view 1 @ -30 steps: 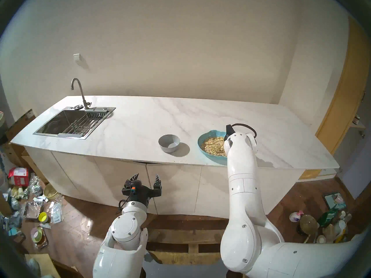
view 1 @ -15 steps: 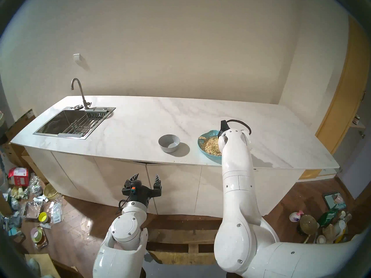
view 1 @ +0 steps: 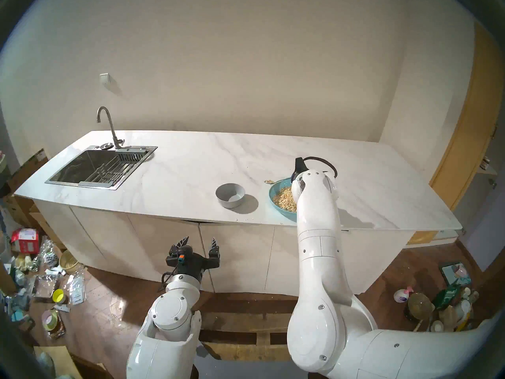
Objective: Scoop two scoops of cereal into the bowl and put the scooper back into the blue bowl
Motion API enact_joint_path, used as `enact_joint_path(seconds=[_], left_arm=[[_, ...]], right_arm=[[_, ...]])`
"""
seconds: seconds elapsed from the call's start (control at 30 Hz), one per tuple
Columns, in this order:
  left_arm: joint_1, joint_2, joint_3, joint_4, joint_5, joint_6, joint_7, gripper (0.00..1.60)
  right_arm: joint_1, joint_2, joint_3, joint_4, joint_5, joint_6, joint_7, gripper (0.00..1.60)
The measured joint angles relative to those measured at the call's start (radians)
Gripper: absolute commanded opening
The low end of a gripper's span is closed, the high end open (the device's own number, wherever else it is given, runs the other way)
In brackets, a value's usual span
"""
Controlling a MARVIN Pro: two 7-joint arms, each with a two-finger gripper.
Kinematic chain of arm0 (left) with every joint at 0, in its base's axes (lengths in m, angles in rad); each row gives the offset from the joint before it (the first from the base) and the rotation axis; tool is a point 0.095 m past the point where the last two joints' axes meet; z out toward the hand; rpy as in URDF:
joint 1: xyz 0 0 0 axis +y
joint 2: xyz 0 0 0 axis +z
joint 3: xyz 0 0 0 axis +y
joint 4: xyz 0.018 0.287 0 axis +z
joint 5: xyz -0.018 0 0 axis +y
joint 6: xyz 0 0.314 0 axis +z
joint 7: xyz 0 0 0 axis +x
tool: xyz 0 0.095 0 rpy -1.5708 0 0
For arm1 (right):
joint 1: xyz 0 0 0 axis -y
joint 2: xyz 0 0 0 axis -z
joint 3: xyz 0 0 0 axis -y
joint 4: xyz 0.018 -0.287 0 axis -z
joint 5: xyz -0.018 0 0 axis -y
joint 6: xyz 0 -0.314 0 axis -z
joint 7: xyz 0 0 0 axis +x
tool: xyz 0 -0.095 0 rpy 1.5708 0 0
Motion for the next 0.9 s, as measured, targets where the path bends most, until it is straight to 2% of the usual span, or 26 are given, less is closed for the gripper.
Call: enact_joint_path(seconds=[0.43,0.73,0.9], left_arm=[[0.0,0.0,0.0,0.0,0.0,0.0,0.0,1.6],[0.0,0.0,0.0,0.0,0.0,0.0,0.0,1.6],[0.0,0.0,0.0,0.0,0.0,0.0,0.0,1.6]], right_arm=[[-0.011,-0.002,-0.182,0.009,0.054,-0.022,-0.007,0.0],[-0.001,-0.012,-0.188,0.055,0.063,-0.054,-0.005,0.0],[0.024,-0.014,-0.19,0.128,0.063,-0.07,0.002,0.0]])
